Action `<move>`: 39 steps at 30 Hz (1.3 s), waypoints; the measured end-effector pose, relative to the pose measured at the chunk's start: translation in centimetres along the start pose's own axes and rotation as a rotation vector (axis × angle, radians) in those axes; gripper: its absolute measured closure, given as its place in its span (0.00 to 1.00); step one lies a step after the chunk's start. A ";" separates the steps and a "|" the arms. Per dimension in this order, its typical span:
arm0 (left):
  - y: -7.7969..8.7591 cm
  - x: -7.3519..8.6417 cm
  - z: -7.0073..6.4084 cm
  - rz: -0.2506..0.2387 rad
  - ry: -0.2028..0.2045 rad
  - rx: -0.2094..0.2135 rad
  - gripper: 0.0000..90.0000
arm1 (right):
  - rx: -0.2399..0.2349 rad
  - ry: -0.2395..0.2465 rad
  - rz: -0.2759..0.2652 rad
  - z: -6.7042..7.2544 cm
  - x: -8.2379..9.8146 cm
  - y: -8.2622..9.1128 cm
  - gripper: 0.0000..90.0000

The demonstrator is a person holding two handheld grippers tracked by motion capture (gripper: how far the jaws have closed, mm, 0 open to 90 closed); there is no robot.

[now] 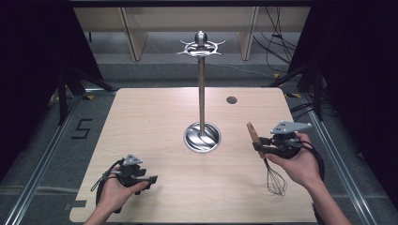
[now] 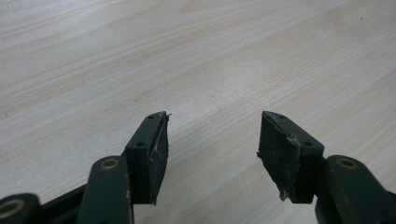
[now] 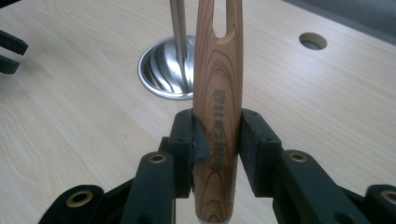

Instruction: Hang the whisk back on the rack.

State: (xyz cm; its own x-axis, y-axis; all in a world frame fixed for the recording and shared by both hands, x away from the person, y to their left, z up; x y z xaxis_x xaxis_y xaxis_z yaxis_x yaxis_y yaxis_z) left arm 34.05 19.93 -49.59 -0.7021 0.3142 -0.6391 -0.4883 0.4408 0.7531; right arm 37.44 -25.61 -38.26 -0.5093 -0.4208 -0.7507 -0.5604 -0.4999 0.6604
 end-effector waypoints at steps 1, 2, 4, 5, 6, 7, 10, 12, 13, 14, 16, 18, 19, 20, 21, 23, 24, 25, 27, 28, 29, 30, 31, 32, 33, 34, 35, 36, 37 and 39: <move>0.0 0.0 0.0 0.000 0.002 0.001 0.46 | -0.001 -0.003 -0.012 0.0 -0.1 0.1 0.76; 0.0 0.0 0.0 -0.001 0.007 0.005 0.46 | 0.002 0.018 -0.016 -0.2 -0.2 0.2 0.76; 0.0 0.0 0.0 -0.001 0.006 0.004 0.46 | 0.004 0.015 -0.023 -0.3 -0.3 0.3 0.76; 0.0 0.0 0.0 -0.001 0.005 0.003 0.46 | 0.011 0.004 -0.035 -0.2 -0.4 0.3 0.76; 0.0 0.0 0.1 0.004 0.004 0.003 0.46 | 0.013 0.001 -0.032 -0.2 -0.4 0.4 0.76; 0.0 0.0 0.1 0.004 0.005 0.002 0.46 | 0.017 0.027 -0.023 -0.3 -0.5 0.5 0.76; 0.0 0.0 0.1 0.002 0.005 0.002 0.46 | 0.025 0.044 -0.039 -0.5 -0.9 0.6 0.76; 0.0 0.0 0.1 0.000 0.004 0.002 0.46 | 0.033 0.029 -0.051 -0.3 -1.1 0.6 0.76; 0.0 0.0 0.0 -0.004 0.006 0.001 0.46 | 0.023 0.054 -0.038 -0.4 -1.3 0.7 0.76; 0.0 0.0 0.0 -0.004 0.006 0.001 0.46 | 0.032 0.058 -0.058 -0.5 -1.5 0.6 0.76; 0.1 0.0 0.1 -0.002 0.006 0.005 0.46 | 0.033 0.040 -0.059 -0.3 -1.9 0.8 0.76; 0.1 0.0 0.1 -0.003 0.005 0.003 0.46 | 0.024 0.052 -0.045 -0.3 -2.3 1.0 0.76; 0.1 0.0 0.1 -0.003 0.005 0.001 0.46 | 0.021 0.047 -0.041 -0.3 -2.6 1.2 0.76; 0.1 0.0 0.1 -0.002 0.006 0.007 0.46 | 0.028 0.046 -0.057 -0.3 -2.7 1.1 0.76; 0.1 0.0 0.1 -0.002 0.006 0.007 0.46 | 0.028 0.061 -0.062 -0.3 -2.9 1.2 0.76; 0.1 0.0 0.1 -0.003 0.004 0.006 0.46 | 0.028 0.061 -0.063 -0.4 -3.4 1.4 0.76; 0.1 0.0 0.1 -0.005 0.006 0.005 0.46 | 0.023 0.059 -0.054 -0.3 -3.5 1.5 0.76; 0.1 -0.1 0.1 -0.005 0.002 0.000 0.46 | 0.027 0.059 -0.065 -0.3 -3.6 1.4 0.76; 0.1 0.0 0.1 -0.005 0.004 0.000 0.46 | 0.028 0.074 -0.069 -0.4 -3.8 1.5 0.76; 0.1 0.0 0.1 -0.005 0.004 -0.001 0.46 | 0.027 0.058 -0.071 -0.3 -3.9 1.5 0.76; 0.1 0.0 0.1 -0.005 0.004 -0.001 0.46 | 0.022 0.074 -0.067 -0.5 -4.1 1.6 0.76; 0.1 0.0 0.1 -0.005 0.007 0.003 0.46 | 0.022 0.066 -0.068 -0.4 -4.1 1.6 0.76; 0.1 -0.1 0.1 -0.006 0.008 0.004 0.46 | 0.025 0.066 -0.073 -0.5 -4.2 1.6 0.76; 0.1 -0.1 0.1 -0.006 0.008 0.004 0.46 | 0.016 0.063 -0.060 -0.4 -4.3 1.7 0.76; 0.1 -0.1 0.1 -0.006 0.008 0.004 0.46 | 0.026 0.069 -0.085 -0.5 -4.4 1.6 0.76; 0.1 -0.1 0.1 -0.005 0.008 0.004 0.46 | 0.013 0.068 -0.063 -0.5 -4.5 1.8 0.76; 0.1 -0.1 0.1 -0.006 0.008 0.004 0.46 | 0.022 0.062 -0.077 -0.5 -4.6 1.8 0.76; 0.1 -0.1 0.1 -0.005 0.009 0.004 0.46 | 0.016 0.060 -0.069 -0.5 -4.7 1.9 0.76; 0.1 -0.1 0.1 -0.005 0.008 0.004 0.46 | 0.015 0.064 -0.065 -0.5 -4.8 2.0 0.76; 0.1 -0.1 0.2 -0.005 0.009 0.005 0.46 | 0.016 0.063 -0.067 -0.5 -5.0 2.1 0.76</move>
State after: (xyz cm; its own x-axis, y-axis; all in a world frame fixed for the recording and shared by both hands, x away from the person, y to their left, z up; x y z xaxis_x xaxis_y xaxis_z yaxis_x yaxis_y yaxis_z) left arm 34.13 20.09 -49.50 -0.7042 0.3048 -0.6412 -0.4890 0.4465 0.7493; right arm 39.11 -24.94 -33.16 -0.4287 -0.4340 -0.7923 -0.6022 -0.5165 0.6088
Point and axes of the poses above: each handheld gripper's, and its own axes: y roughly backward along the jaws, x roughly out of its underside, z roughly to its left, the point moved 1 cm from there along -y, roughly forward along the jaws
